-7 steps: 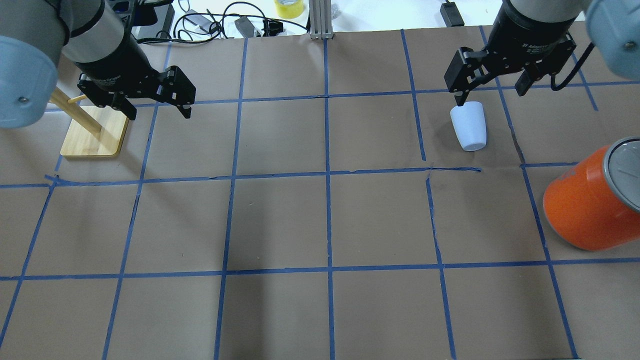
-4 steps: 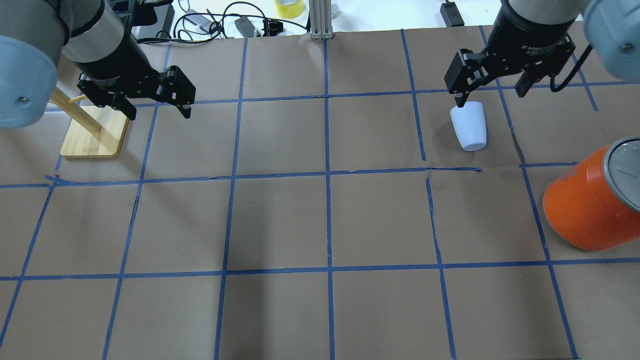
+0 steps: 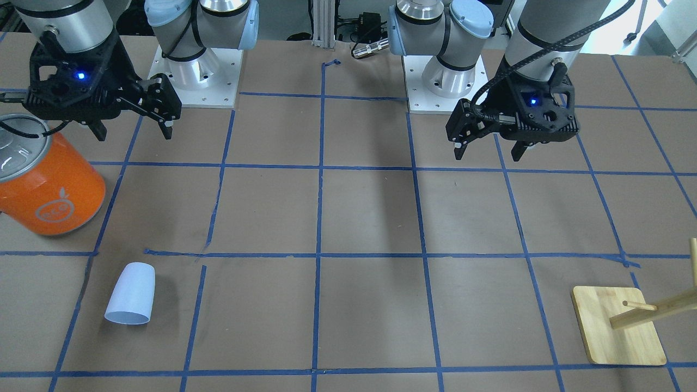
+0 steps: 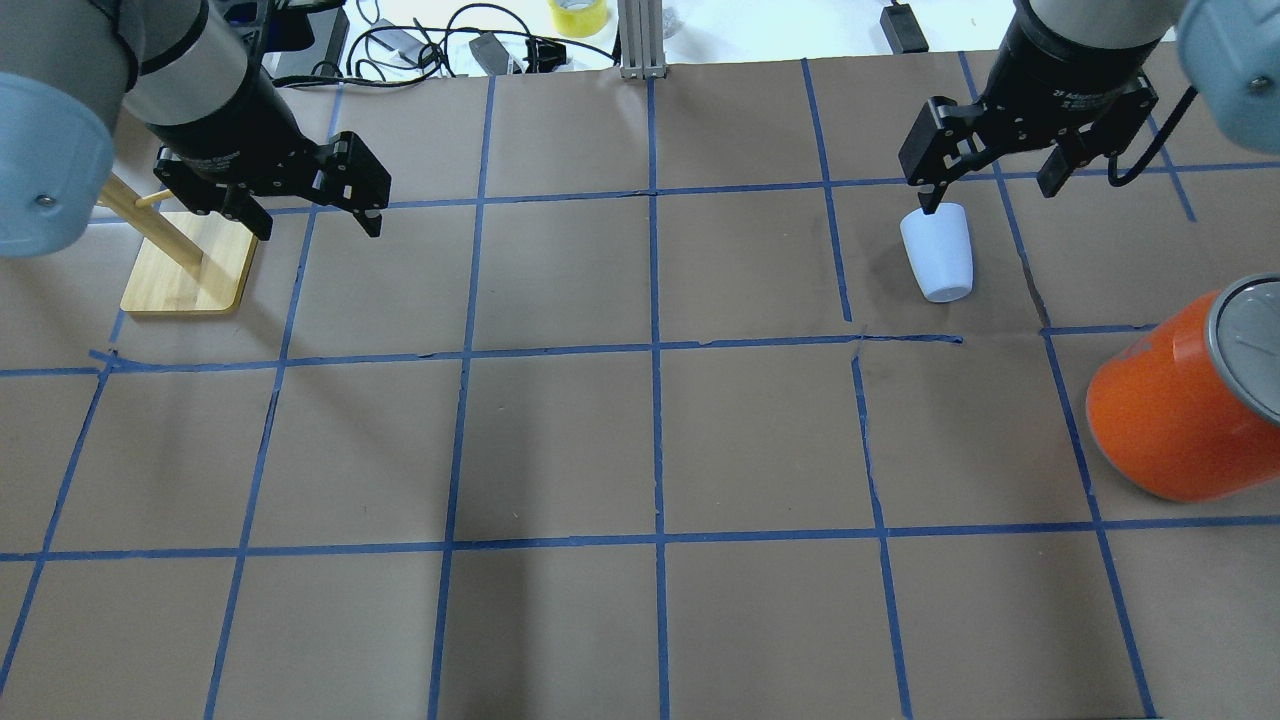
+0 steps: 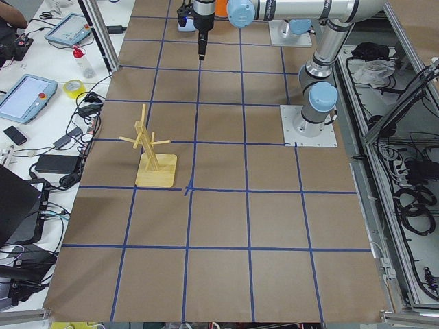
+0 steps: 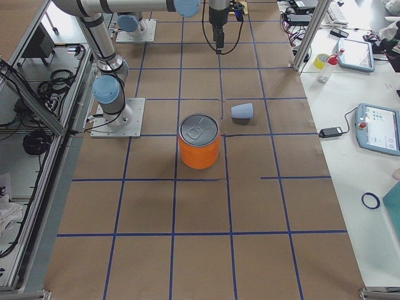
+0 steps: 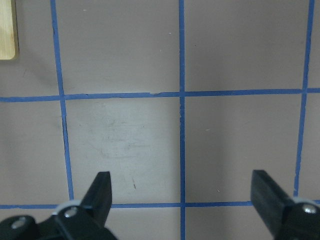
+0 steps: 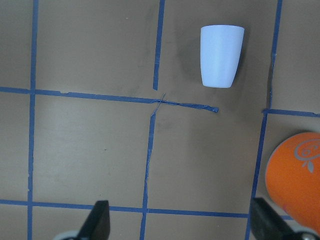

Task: Flip cup
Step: 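Lower the right gripper over the upside-down white cup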

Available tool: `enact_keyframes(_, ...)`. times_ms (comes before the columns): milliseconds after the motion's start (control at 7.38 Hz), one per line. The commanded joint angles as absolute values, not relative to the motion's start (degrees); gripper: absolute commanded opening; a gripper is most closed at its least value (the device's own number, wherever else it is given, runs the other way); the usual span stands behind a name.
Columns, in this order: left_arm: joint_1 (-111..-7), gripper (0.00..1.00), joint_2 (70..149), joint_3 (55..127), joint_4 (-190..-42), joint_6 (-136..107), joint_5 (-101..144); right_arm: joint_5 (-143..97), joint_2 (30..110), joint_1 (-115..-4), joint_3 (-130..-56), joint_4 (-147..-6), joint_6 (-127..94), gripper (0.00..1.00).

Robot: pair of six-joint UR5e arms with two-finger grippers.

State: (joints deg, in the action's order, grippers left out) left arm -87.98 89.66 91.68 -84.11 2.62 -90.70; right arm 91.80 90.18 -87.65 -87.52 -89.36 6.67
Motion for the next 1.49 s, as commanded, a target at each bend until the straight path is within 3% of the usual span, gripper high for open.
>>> enact_keyframes(0, -88.0, 1.0, 89.6, 91.8, -84.1, 2.7, -90.7, 91.5, 89.0, -86.3, -87.4, -91.0, 6.8, 1.0)
enact_keyframes(542, -88.0, 1.0, 89.6, 91.8, -84.1, 2.7, -90.7, 92.5, 70.5, -82.8, -87.6, -115.8, 7.9, 1.0)
enact_keyframes(1356, -88.0, 1.0, 89.6, 91.9, -84.1, 2.8, -90.7, 91.8, 60.8, -80.9, -92.2, -128.2, 10.7, 1.0)
